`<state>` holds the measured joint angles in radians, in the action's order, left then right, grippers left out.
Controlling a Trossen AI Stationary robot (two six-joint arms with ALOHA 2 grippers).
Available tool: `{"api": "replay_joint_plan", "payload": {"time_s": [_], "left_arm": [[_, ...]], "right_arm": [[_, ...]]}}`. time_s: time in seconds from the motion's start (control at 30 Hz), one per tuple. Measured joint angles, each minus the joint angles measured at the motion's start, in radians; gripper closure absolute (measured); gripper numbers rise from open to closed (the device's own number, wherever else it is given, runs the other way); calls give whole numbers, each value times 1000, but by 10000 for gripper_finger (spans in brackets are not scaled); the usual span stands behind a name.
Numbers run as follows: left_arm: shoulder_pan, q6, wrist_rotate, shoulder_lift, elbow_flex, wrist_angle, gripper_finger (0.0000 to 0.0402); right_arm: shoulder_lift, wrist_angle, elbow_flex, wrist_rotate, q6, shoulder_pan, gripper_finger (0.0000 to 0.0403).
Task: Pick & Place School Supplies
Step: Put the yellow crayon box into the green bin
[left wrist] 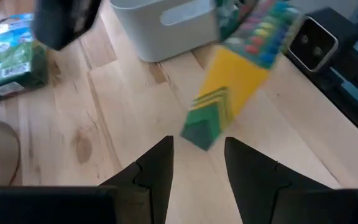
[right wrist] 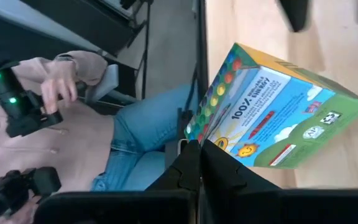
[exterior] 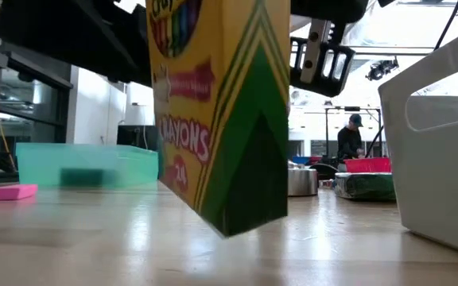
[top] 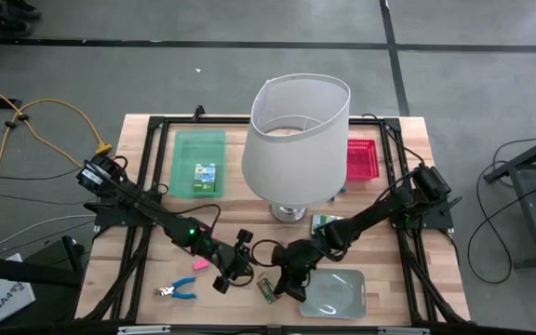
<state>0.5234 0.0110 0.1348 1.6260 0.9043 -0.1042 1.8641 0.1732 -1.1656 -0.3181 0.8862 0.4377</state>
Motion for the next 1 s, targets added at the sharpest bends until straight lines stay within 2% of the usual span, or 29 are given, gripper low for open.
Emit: {"api": "replay_joint_plan", "payload": {"time_s": [0.3,1.0], "left_arm": [[5,31,-98,0,0,-57,263],[4,68,-219,1,0,-181,263]], "right_arm": [[0,27,0,-3,-26,12,400],[0,140,0,32,-93,21,400]]}}
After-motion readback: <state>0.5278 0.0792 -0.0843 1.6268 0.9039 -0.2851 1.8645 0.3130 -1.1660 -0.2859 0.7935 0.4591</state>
